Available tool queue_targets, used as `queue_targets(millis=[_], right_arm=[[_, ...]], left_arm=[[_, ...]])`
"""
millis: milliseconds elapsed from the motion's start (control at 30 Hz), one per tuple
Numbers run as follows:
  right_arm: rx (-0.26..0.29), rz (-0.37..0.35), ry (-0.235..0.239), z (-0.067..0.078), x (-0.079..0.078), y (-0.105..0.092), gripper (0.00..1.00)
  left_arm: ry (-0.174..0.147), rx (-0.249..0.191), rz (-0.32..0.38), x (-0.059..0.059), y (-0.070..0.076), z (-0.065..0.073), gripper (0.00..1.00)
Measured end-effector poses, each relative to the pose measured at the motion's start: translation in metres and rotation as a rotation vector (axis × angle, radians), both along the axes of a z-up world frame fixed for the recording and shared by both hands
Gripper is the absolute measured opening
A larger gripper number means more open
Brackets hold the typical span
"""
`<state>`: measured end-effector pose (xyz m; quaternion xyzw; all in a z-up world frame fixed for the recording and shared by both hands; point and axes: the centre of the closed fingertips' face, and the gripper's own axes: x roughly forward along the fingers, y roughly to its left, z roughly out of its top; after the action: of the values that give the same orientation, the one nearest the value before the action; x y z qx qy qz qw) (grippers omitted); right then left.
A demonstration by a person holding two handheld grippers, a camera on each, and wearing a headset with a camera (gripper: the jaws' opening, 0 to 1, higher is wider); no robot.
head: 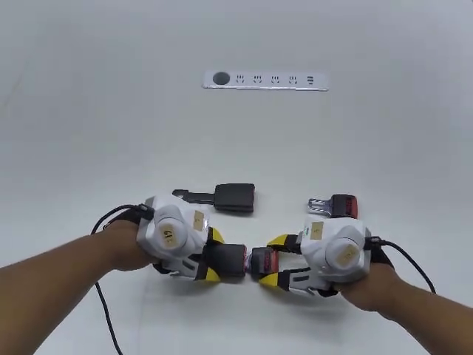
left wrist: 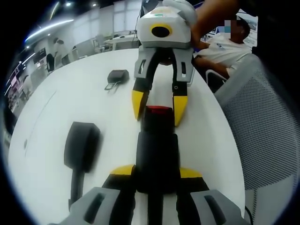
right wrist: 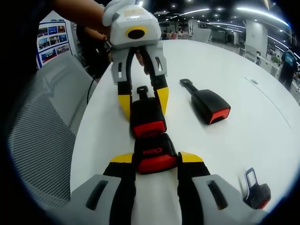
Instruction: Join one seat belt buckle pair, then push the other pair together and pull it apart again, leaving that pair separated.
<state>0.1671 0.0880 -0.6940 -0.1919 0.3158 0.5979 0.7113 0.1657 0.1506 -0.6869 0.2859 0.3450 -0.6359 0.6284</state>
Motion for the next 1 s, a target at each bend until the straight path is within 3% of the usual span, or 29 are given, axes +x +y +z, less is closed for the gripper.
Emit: queue_targets(millis=[200, 267, 667, 1000], right_arm=[[0.021, 0.009, -0.006, 0.004, 0.0, -0.002, 0.33], [0.029, 0.014, -0.011, 0.004, -0.001, -0.003, 0.33], [0.075, 0.041, -0.06, 0.014, -0.006, -0.001, 0.32], [0.107, 0.038, -0.061, 0.014, -0.004, 0.0, 0.31]], left_arm=[[-0.002, -0.047, 0.024, -0.001, 0.0, 0.001, 0.34], [-0.018, -0.064, 0.009, -0.002, 0.0, 0.001, 0.33], [-0.004, -0.133, 0.019, -0.002, -0.001, 0.002, 0.33], [0.011, -0.173, 0.021, -0.001, -0.001, 0.001, 0.33]])
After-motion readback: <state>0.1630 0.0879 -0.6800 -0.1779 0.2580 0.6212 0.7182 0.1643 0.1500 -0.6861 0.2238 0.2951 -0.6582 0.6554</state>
